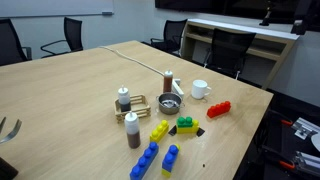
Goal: Remove the bottle from the basket
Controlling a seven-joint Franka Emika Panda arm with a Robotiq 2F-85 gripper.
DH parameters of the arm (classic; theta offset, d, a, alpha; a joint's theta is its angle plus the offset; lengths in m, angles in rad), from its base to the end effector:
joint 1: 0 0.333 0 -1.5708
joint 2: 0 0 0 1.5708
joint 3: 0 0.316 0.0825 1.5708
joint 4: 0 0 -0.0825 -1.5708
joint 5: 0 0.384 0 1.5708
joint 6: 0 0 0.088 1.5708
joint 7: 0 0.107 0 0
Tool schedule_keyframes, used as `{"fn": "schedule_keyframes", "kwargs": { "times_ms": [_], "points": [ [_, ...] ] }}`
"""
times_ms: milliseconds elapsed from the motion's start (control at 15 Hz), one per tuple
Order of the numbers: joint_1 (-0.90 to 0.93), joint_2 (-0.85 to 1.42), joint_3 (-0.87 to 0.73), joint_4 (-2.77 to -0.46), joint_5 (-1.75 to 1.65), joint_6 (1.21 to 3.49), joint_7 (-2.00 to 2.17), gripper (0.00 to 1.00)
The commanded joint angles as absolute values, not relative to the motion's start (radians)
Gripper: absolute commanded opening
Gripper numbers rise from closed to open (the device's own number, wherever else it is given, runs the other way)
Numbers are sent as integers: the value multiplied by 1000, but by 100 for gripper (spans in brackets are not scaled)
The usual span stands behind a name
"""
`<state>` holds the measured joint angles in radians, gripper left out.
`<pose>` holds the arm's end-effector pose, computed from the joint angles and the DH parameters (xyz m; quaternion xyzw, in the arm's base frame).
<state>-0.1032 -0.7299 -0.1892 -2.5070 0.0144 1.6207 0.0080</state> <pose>0.3011 -0.0958 0.5022 -0.9867 0.1212 0.0736 0.0790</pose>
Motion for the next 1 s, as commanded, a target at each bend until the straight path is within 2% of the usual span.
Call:
{"fn": "schedule_keyframes", "kwargs": {
  "times_ms": [0, 600, 933],
  "points": [
    [-124, -727, -174, -2505, 24, 1619, -3, 100],
    [-104, -671, -124, -2495, 14, 1636, 22, 100],
    [-28, -576, -5, -2503, 11, 1818, 44, 100]
  ]
}}
